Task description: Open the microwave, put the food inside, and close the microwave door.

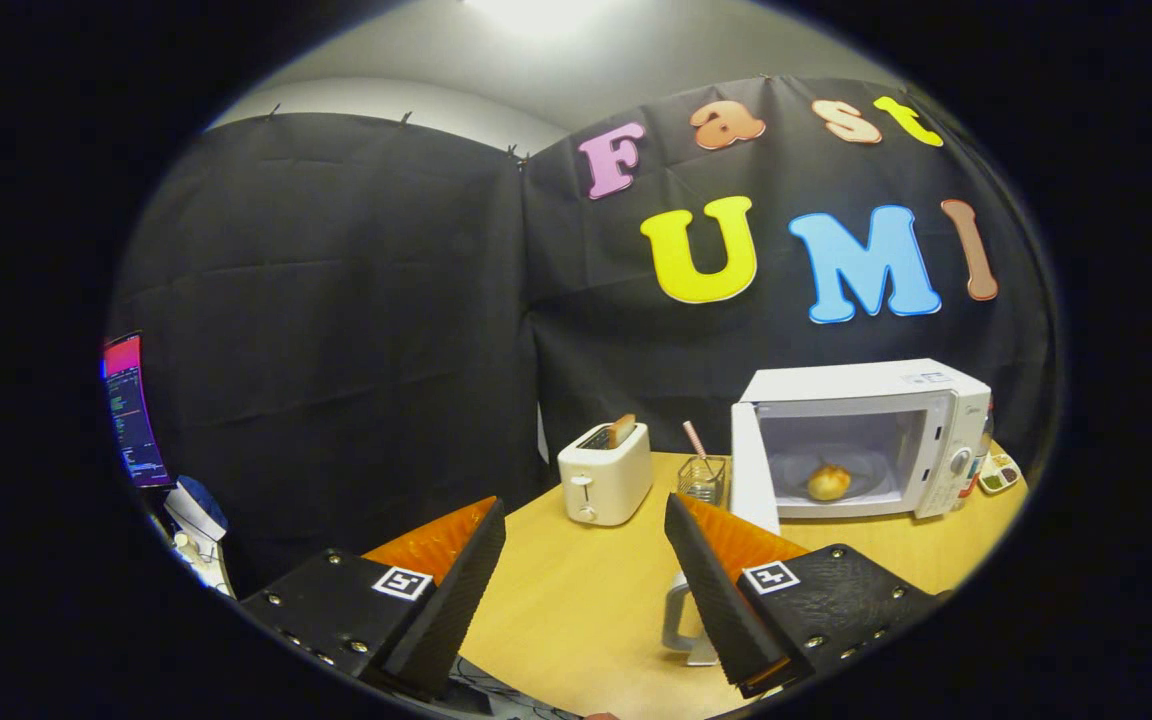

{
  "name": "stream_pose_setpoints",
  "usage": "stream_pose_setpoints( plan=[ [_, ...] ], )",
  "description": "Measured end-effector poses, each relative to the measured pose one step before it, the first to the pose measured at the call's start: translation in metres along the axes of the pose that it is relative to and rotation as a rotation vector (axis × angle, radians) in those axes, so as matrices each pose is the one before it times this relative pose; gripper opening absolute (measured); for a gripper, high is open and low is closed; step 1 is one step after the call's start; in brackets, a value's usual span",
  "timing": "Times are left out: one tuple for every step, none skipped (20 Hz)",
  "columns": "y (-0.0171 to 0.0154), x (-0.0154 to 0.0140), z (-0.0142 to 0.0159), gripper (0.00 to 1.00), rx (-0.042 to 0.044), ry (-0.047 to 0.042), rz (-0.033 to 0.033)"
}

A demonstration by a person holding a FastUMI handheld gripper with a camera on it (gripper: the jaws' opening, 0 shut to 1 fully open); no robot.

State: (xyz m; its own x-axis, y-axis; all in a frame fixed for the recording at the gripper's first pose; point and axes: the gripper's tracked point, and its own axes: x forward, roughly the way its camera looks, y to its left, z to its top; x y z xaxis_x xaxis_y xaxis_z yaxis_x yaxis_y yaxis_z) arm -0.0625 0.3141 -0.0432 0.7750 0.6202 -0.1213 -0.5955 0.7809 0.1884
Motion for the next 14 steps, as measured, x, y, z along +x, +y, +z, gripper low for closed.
stream_pose_setpoints(
  plan=[
    [0.00772,0.00338,-0.00683,0.97,-0.00144,0.01454,0.01664],
    [0.0059,0.00284,-0.00676,0.97,-0.00085,0.01631,0.0126],
    [0.00551,0.00215,-0.00778,0.97,-0.00256,0.01684,0.01164],
    [0.00344,0.00155,-0.00703,0.97,-0.0039,0.0155,0.00628],
    [0.00222,0.00389,-0.00776,0.97,-0.00378,0.01669,0.00675],
    [0.00106,0.00309,-0.00674,0.97,-0.00326,0.01607,0.00492],
    [0.00118,0.00511,-0.01118,0.97,-0.00162,0.01493,0.00349],
    [-0.00071,0.00362,-0.00662,0.97,-0.0006,0.01519,0.00183],
    [-0.00307,0.0027,-0.00568,0.97,-0.00276,0.01559,-0.0047],
    [-0.00296,0.00257,-0.00546,0.97,0.00089,0.01398,-0.00189],
    [-0.00098,0.00265,-0.00525,0.97,0.00479,0.01306,0.00301],
    [-0.00431,0.00256,-0.00457,0.97,0.00247,0.01269,-0.00519],
    [-0.0041,0.00258,-0.00461,0.96,0.00202,0.00971,-0.00227],
    [-0.00567,0.00206,-0.00396,0.92,0.00039,0.01251,-0.00687]
  ],
)
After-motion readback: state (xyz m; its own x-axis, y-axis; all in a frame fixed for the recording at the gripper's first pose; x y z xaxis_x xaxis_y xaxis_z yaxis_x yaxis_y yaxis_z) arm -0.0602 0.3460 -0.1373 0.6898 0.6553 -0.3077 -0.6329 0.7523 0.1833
